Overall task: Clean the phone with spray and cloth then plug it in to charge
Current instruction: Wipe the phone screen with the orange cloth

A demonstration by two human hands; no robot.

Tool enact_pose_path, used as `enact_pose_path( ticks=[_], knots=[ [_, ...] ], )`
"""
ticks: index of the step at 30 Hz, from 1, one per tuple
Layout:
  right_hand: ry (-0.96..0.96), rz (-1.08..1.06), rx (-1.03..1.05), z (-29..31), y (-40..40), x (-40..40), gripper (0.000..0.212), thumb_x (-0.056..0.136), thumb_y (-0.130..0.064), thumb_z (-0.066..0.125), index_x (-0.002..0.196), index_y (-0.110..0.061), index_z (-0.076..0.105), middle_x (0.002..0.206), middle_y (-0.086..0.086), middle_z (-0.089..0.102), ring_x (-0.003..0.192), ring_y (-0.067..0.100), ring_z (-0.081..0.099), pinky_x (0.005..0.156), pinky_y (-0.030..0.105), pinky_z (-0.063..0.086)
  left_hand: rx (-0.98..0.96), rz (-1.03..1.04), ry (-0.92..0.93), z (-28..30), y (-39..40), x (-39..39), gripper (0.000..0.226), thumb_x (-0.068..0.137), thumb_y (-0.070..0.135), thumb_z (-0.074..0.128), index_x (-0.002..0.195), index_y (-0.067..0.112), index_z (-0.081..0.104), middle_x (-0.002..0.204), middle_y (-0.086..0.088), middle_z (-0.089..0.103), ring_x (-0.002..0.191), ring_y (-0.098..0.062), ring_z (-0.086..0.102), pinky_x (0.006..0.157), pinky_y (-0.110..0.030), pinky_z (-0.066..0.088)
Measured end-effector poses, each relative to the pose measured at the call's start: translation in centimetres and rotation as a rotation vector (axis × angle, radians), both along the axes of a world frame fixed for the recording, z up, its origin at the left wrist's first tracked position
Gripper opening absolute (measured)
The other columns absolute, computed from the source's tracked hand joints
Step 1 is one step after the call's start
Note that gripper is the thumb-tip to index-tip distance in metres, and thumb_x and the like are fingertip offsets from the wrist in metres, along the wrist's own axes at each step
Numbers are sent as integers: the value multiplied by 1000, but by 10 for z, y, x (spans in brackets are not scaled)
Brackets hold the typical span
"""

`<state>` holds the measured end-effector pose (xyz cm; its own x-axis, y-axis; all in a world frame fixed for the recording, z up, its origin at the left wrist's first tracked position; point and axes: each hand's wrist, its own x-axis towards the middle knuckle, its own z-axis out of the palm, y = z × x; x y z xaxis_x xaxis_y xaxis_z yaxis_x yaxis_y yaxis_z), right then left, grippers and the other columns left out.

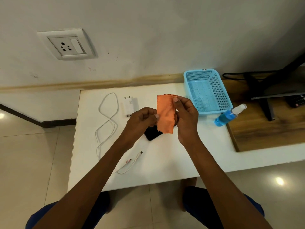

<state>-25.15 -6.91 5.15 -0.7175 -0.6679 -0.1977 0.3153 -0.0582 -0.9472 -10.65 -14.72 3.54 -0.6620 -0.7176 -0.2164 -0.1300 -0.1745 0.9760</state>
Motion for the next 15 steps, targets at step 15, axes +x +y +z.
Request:
enact_pose_path(
  ticks=[15],
  knots=[
    [103, 350, 133, -12, 0, -1, 44, 87, -17, 76, 125, -25, 57, 93, 9, 70, 98, 24, 70, 83, 40, 60, 110, 221, 20, 1, -9, 4, 17, 88, 17, 74, 90, 3, 63, 94, -13, 71, 91, -26, 71, 77, -32, 58]
  ],
)
